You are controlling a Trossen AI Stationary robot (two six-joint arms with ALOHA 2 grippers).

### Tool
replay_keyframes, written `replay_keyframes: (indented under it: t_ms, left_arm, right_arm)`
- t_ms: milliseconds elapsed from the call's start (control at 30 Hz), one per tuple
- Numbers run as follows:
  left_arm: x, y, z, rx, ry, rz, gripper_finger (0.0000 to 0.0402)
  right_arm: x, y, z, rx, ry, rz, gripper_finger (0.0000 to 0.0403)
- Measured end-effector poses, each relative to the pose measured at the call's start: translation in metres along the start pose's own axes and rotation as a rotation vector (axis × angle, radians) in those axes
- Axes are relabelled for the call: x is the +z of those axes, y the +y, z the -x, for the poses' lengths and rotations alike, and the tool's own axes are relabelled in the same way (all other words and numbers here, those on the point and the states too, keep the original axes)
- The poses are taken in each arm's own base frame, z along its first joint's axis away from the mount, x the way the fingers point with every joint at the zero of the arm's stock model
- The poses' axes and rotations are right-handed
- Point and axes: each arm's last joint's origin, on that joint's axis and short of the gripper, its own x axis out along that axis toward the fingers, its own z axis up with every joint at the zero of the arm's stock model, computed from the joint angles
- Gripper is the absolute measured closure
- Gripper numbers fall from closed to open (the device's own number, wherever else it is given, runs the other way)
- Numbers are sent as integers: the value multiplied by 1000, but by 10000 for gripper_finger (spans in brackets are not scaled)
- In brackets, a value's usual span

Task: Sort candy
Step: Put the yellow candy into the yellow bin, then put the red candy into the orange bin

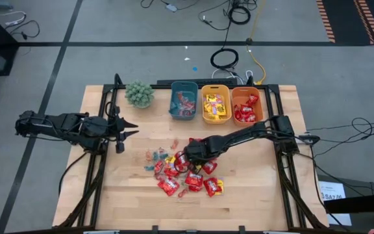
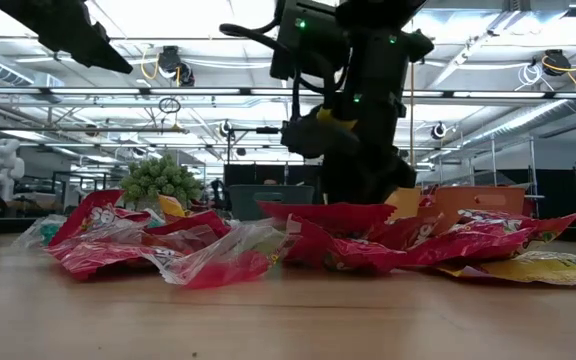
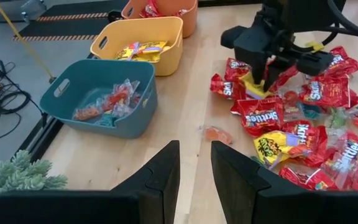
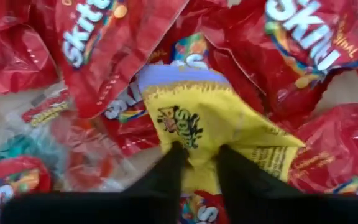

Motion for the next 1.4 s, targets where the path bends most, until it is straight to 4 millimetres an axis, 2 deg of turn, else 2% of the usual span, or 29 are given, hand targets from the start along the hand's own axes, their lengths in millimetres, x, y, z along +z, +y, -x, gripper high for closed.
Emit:
replay_keyframes:
  t_ms: [67, 167, 400, 533, 700, 767, 900, 1033, 1200, 1400]
  left_arm:
    - [0, 0, 0, 9, -4, 1, 299]
    - [1, 1, 0, 25, -9, 3, 299]
    - [2, 2, 0, 60, -21, 6, 299]
    - [5, 3, -1, 137, -47, 17, 299]
    - [10, 5, -4, 232, -81, 38, 299]
    - [12, 6, -6, 251, -88, 49, 299]
    - [14, 7, -8, 261, -96, 105, 299]
    - [13, 8, -9, 257, -100, 160, 299]
    - [14, 6, -9, 190, -99, 183, 299]
    - [13, 4, -10, 61, -84, 271, 299]
  right_arm:
    - [0, -1, 8, 15, 0, 5, 385]
    - [0, -5, 27, 23, -24, -13, 388]
    - [4, -20, 105, 93, -226, -65, 400]
    - [4, -43, 154, 44, -418, -75, 401]
    - [20, -91, 189, -64, -553, -138, 402]
    - [29, -112, 199, -94, -602, -192, 402]
    - [48, -145, 199, -176, -628, -214, 393]
    - [63, -173, 197, -240, -628, -219, 355]
    - [71, -197, 195, -300, -610, -205, 284]
    - [75, -209, 196, -245, -597, -183, 214]
